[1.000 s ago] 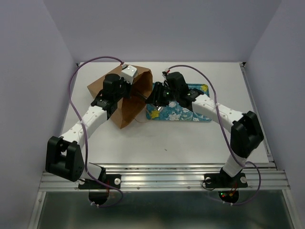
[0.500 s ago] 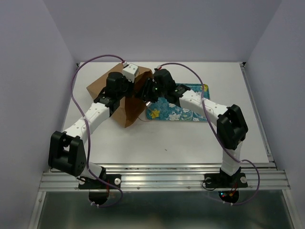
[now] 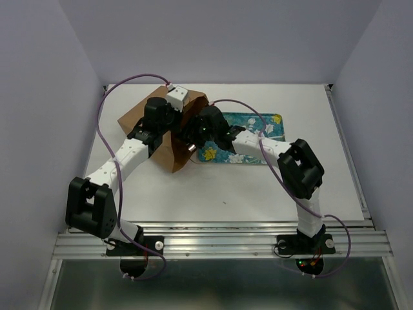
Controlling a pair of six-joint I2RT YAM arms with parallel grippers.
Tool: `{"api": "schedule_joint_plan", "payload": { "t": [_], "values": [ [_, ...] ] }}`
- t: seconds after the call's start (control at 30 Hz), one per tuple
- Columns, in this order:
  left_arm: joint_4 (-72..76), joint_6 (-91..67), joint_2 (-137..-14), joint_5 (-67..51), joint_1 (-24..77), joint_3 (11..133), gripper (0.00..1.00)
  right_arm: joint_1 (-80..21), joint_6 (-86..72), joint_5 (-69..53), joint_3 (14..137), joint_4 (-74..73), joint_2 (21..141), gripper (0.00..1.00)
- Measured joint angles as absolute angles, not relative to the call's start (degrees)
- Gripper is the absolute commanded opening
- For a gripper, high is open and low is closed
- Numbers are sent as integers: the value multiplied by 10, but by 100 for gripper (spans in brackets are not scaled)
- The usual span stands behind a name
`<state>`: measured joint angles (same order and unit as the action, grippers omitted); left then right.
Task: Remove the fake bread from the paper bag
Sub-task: Take out the fake bread from the paper bag.
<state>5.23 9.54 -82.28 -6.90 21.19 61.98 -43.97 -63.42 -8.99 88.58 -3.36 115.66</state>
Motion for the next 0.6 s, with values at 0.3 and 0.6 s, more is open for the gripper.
{"api": "schedule_joint_plan", "payload": {
  "t": [0.3, 0.6],
  "values": [
    [51, 100, -809, -93, 213, 613, 0, -440, -686, -73, 866, 77, 1169, 58],
    [47, 118, -790, -116, 214, 603, 0, -440, -708, -74, 865, 95, 1213, 61]
  ]
}}
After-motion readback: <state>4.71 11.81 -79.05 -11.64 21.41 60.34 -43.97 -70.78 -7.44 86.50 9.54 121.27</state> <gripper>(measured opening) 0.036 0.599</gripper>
